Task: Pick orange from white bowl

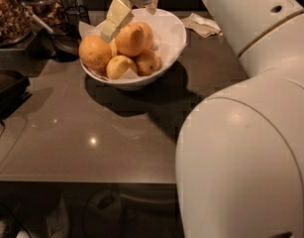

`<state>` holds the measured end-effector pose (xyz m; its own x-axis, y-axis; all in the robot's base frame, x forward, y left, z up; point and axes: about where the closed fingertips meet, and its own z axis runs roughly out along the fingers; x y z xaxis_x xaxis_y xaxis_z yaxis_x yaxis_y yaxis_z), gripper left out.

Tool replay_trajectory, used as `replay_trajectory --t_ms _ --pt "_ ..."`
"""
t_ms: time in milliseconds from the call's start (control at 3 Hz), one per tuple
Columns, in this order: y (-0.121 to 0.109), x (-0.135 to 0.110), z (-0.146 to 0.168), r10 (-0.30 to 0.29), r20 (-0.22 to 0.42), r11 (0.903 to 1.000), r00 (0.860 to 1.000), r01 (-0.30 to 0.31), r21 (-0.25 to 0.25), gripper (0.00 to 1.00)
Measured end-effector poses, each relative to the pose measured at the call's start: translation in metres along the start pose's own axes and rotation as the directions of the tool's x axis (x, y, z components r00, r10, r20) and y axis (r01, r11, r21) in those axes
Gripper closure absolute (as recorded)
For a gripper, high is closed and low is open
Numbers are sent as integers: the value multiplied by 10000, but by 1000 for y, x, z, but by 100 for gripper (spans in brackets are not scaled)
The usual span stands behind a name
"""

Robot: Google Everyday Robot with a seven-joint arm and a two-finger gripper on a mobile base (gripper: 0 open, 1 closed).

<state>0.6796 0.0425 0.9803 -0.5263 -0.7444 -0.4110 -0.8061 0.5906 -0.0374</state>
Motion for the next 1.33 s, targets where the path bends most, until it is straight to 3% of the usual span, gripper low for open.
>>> replay_trajectory --t_ms 667,1333 --pt "-12 5 21 753 -350 9970 9965 -758 -125 12" --pt "-5 6 40 941 -629 9927 9936 -984 -699 16"
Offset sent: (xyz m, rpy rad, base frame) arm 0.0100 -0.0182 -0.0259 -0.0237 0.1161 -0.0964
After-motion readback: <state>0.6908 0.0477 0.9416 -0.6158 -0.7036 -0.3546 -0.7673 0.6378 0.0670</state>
